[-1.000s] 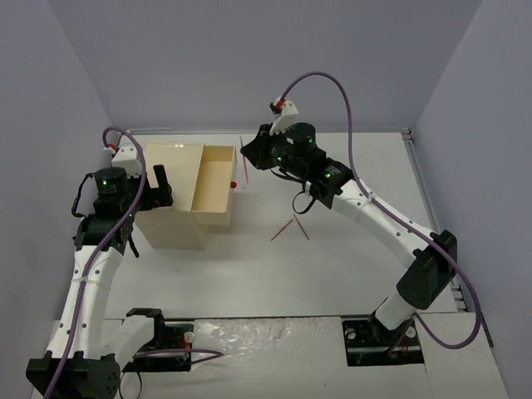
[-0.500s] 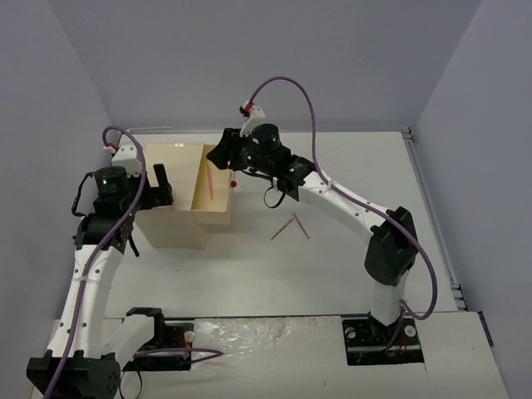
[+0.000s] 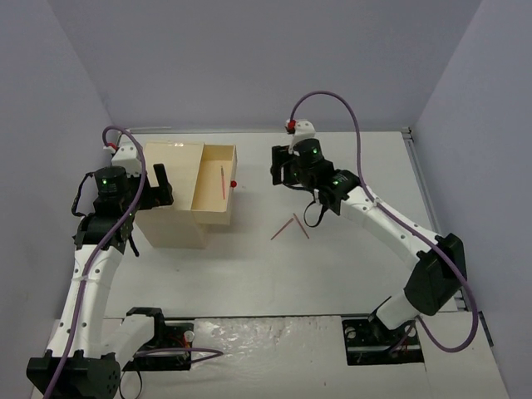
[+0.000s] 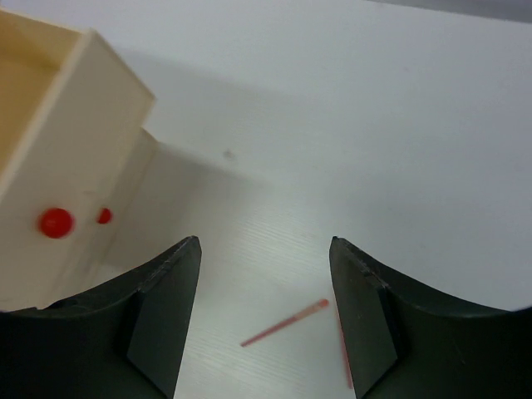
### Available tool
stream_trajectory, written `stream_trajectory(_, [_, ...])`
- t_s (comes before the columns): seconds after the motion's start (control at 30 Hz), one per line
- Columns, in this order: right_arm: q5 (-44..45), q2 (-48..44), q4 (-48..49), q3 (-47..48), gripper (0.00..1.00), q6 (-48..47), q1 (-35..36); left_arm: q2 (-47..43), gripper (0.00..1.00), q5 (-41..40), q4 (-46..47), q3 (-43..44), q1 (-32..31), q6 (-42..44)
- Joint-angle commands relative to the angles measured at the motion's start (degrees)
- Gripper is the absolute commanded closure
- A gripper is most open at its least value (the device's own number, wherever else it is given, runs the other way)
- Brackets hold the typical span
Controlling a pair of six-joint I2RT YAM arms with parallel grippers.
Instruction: Organize the makeup
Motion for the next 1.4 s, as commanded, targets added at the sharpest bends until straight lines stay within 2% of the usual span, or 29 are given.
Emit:
stream_trajectory(0.0, [2.1,-2.7,-6.1,-6.1,0.41,-5.4,-3.7,0.0,0.03,1.2,3.1,1.6,0.2,-0.8])
stream_trajectory(0.27, [-2.1,4.1,-8.5,-13.4,0.45,-8.0,-4.4,0.1,0.03,1.0,3.1,1.5,0.2,-0.9])
stream_trajectory(0.57, [-4.8,13.8,-8.5,-11.0,0.58,-9.8,-5.2,0.2,0.03,1.0,3.1,1.5,0.2,-0.8])
stream_trajectory(1.0, [-5.3,20.7,-8.5,-9.1,0.70,-11.5,-7.6,0.1,0.03,1.0,3.0,1.5,0.2,-0.8])
stream_trajectory(1.1, [-7.5,21.9,-8.6,-9.4,0.77,-11.7,-8.9,0.2,0.03,1.0,3.0,1.5,0.2,-0.8])
stream_trajectory(1.17, [-8.0,21.9,-8.9,-9.9,0.88,-11.6,-10.2,0.2,0.03,1.1,3.1,1.5,0.2,-0.9])
stream_trajectory(1.27, [-7.7,21.0,-9.4,-10.8,0.98,-11.4,-12.0,0.4,0.03,1.2,3.1,1.5,0.2,-0.8])
stream_trajectory(1.37, [-6.7,18.7,-9.9,-11.1,1.00,-11.2,-13.6,0.3,0.03,1.3,3.1,1.6,0.2,-0.8])
